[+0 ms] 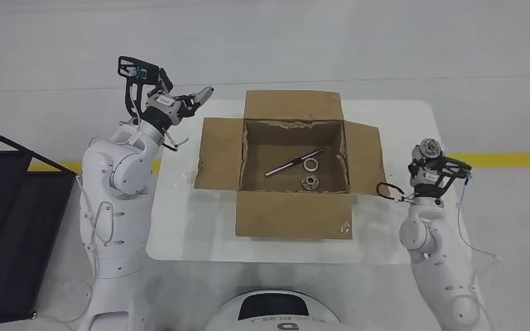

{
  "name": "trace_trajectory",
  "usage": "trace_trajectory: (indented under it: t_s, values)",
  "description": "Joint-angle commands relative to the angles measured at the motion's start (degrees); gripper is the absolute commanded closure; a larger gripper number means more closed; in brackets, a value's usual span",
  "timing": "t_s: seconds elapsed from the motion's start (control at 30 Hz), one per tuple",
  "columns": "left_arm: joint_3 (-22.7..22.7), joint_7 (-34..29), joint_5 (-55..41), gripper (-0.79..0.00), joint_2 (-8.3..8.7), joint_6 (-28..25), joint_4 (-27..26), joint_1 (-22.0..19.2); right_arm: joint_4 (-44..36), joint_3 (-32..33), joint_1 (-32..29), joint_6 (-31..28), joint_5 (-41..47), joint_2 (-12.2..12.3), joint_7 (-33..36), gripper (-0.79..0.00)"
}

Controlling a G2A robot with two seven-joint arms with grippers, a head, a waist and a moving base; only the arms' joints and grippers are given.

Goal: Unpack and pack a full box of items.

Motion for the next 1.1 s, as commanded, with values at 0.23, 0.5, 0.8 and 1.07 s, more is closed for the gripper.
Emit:
trace_trajectory:
  t_s: [0.23, 0.5, 0.8, 1.07]
  values:
    - [0.0, 0.0, -0.1, -0.785, 0.00, 0.0, 0.0, 0.0, 9.4, -0.1, 4.5, -2.3, -2.8, -0.2, 3.5, 0.000]
    - [0.0, 0.0, -0.1, -0.785, 0.00, 0.0, 0.0, 0.0, 18.6, -0.5, 10.7, -1.7, -4.7, -0.5, 4.7, 0.000]
    - [0.0, 0.0, -0.1, -0.785, 0.00, 0.0, 0.0, 0.0, 25.4, -3.1, 13.8, -2.1, -5.1, -1.6, 2.9, -0.117]
    - [0.0, 0.0, -0.1, -0.785, 0.00, 0.0, 0.0, 0.0, 26.6, -1.9, 14.5, -5.0, -2.5, -1.8, 4.1, -0.785]
